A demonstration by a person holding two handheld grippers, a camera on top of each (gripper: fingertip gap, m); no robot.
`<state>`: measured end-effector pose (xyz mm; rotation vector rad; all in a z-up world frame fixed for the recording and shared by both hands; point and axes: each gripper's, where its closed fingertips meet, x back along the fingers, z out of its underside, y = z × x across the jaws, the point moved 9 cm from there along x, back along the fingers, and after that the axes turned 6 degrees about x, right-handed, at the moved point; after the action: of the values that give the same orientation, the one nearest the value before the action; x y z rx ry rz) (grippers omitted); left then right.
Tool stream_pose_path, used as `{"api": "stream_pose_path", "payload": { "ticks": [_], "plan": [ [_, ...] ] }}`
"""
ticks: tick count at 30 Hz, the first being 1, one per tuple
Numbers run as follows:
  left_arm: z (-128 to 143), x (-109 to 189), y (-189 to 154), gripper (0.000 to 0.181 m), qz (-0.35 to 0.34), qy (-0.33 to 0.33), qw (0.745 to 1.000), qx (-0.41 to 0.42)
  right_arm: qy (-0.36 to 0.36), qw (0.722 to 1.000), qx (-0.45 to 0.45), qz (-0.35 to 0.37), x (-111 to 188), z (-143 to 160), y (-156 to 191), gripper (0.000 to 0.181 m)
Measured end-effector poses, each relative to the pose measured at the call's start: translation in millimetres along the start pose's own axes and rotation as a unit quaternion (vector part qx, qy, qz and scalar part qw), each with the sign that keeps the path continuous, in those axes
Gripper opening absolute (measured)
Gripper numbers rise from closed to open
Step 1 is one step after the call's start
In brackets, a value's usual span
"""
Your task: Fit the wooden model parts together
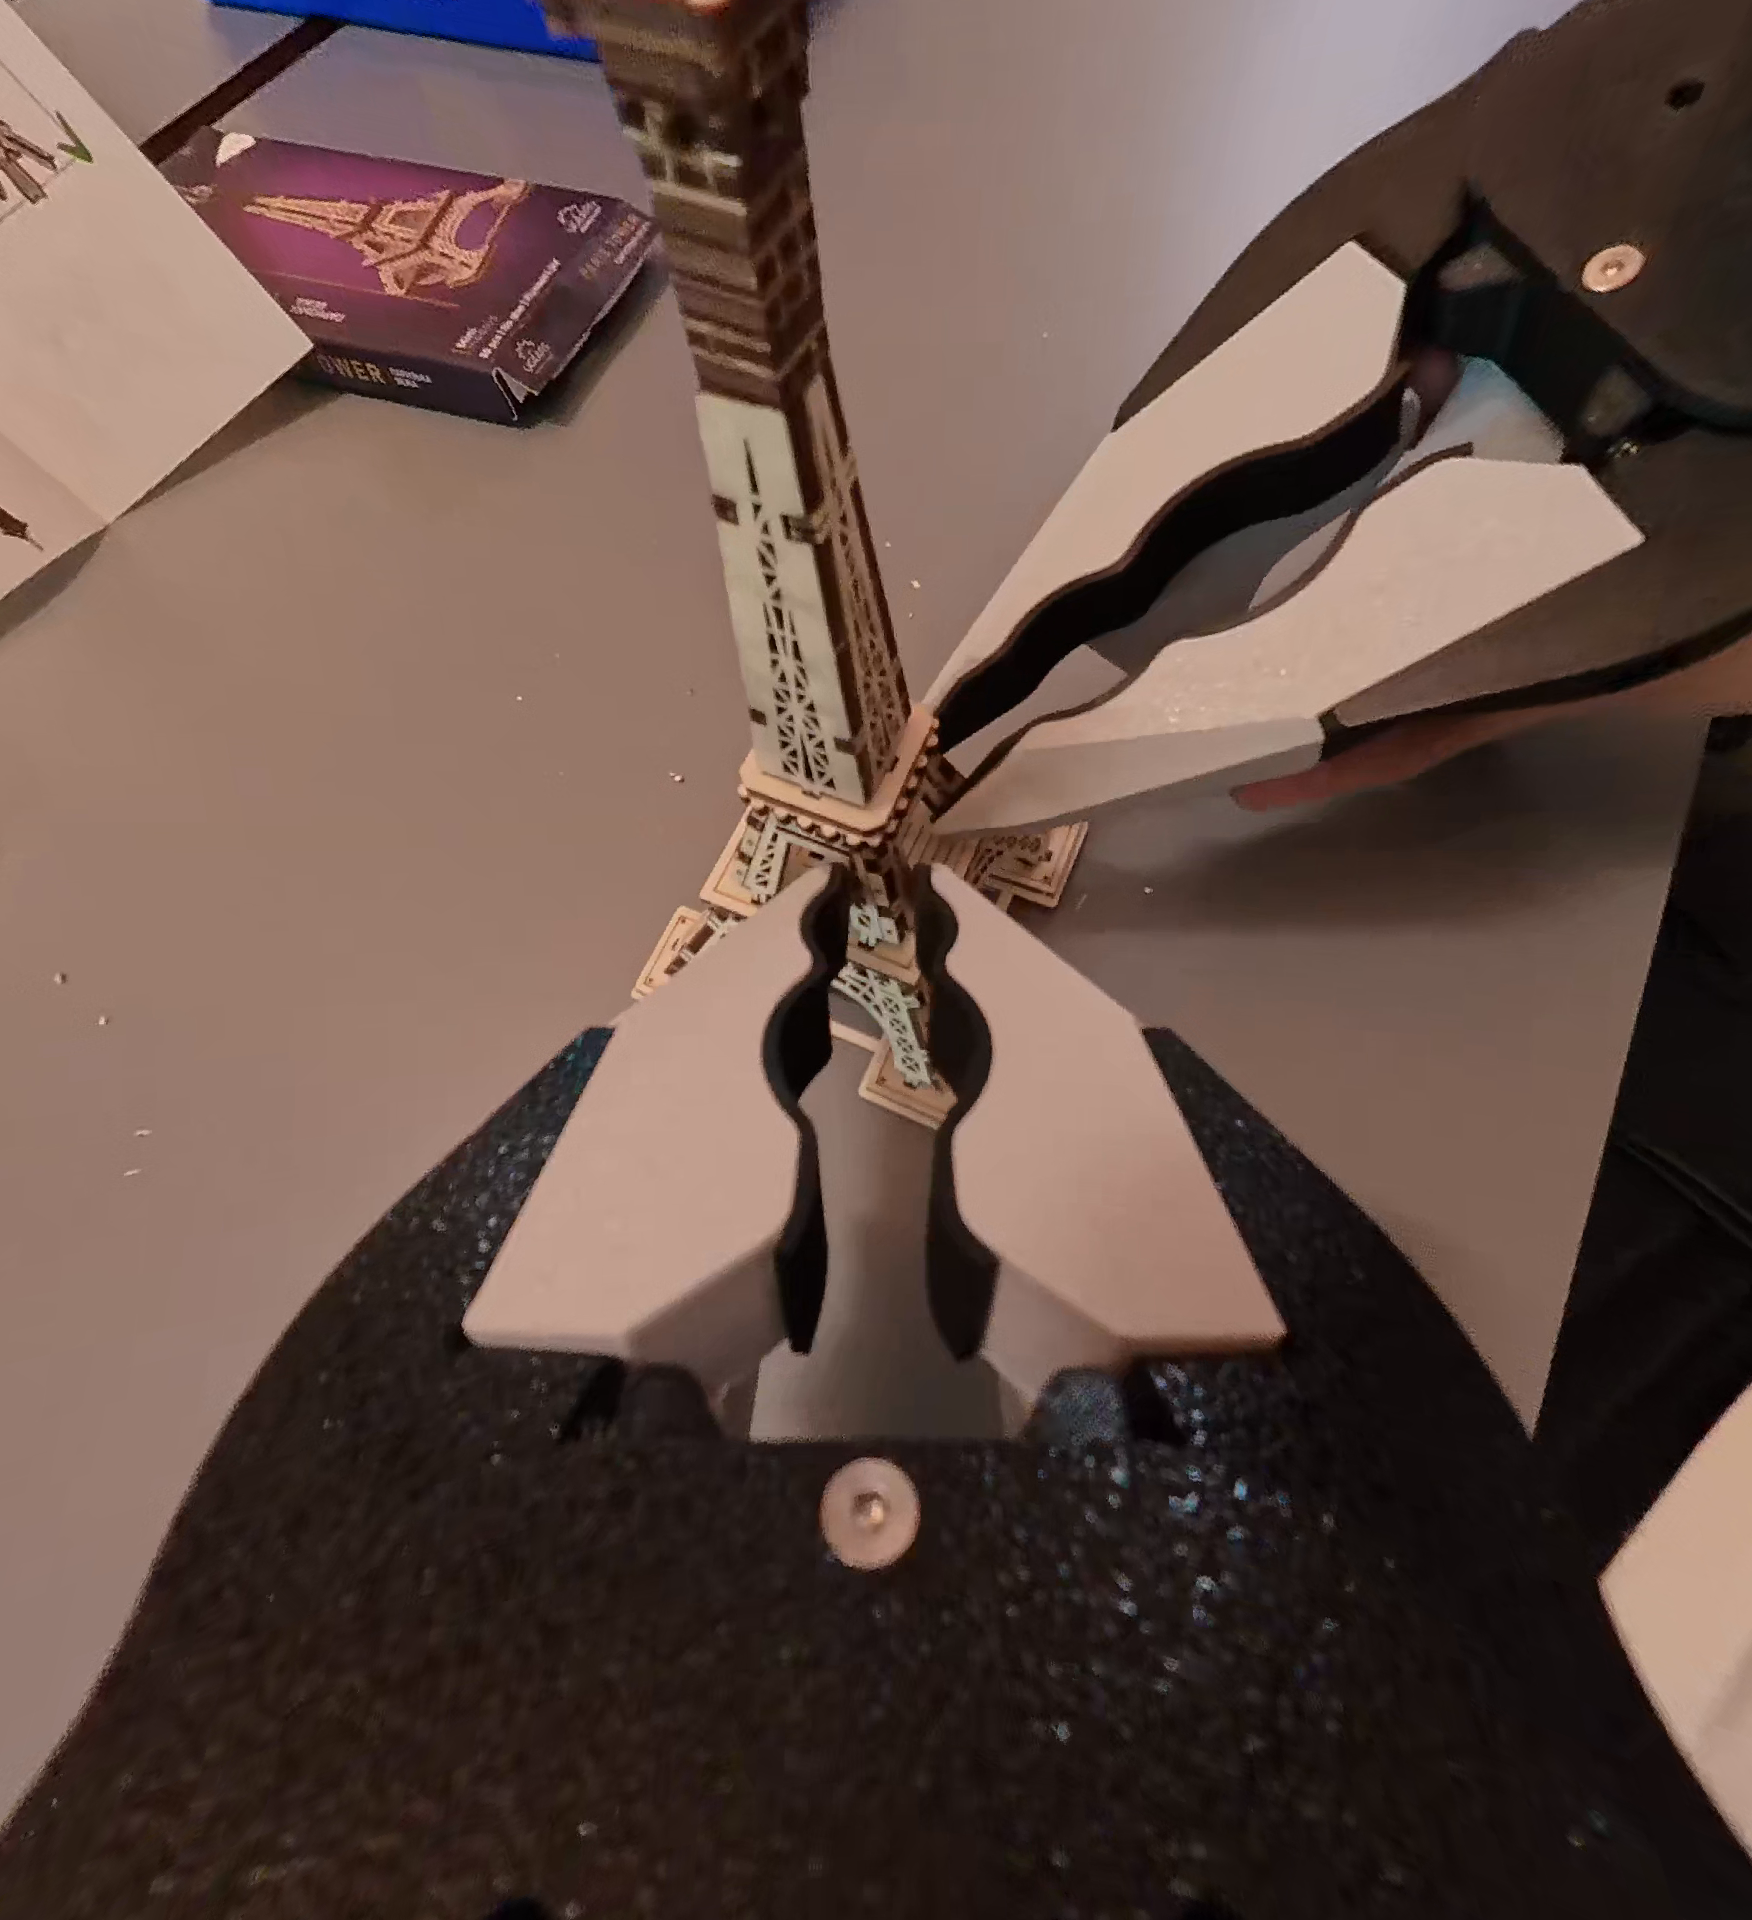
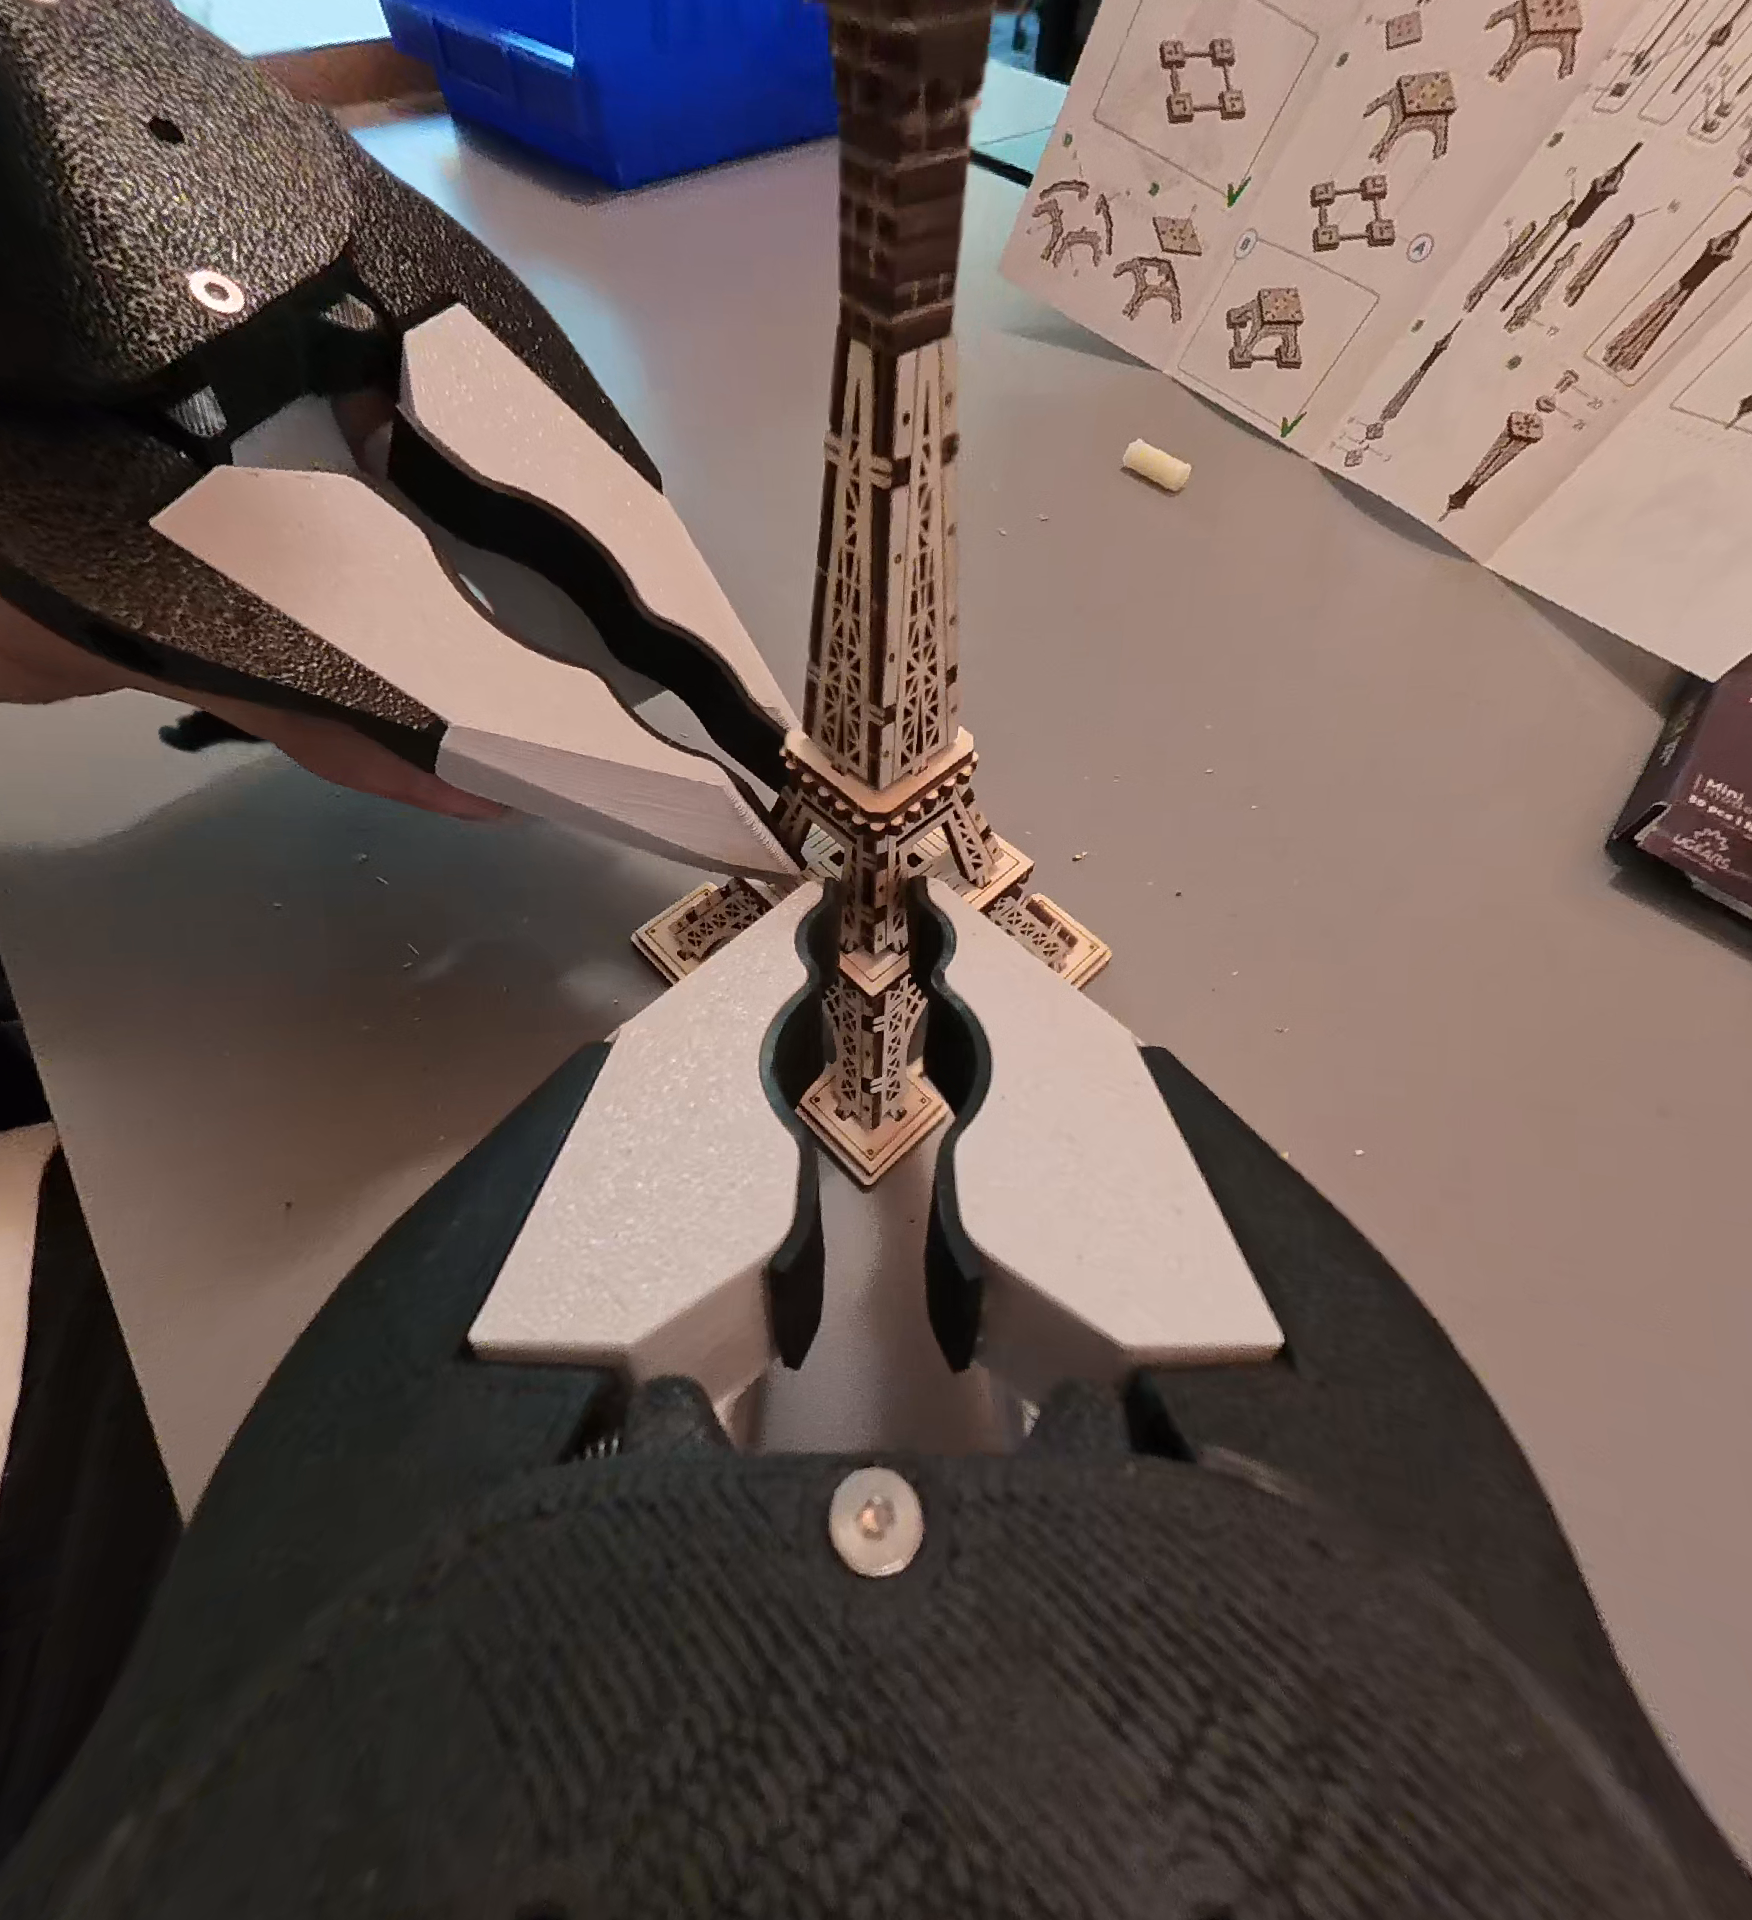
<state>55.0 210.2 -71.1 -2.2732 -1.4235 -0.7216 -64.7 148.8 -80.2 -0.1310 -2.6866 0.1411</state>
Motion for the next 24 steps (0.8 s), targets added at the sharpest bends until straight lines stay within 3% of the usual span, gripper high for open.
{"api": "stream_pose_path", "payload": {
  "ticks": [1, 15, 20, 24],
  "plan": [
    [-1.0, -0.1, -0.5, 0.01, -0.003, 0.008, 1.0, -0.004, 0.001, 1.0, -0.003, 0.0, 0.0, 0.2, 0.0, 0.011],
    [-1.1, -0.5, -3.9, 0.01, -0.026, 0.016, 0.999, -0.009, 0.012, 0.999, 0.015, 0.029, -0.3, 0.6, 5.5, 0.011],
    [-2.5, -1.1, 3.1, 0.009, 0.025, 0.019, 0.999, -0.024, 0.007, 1.0, -0.004, -0.009, 2.9, -0.3, -0.5, 0.012],
    [-4.1, -1.7, 14.0, 0.009, 0.078, 0.023, 0.994, -0.069, -0.022, 0.999, -0.002, -0.022, 22.2, -3.4, -22.2, 0.008]
  ]
}}
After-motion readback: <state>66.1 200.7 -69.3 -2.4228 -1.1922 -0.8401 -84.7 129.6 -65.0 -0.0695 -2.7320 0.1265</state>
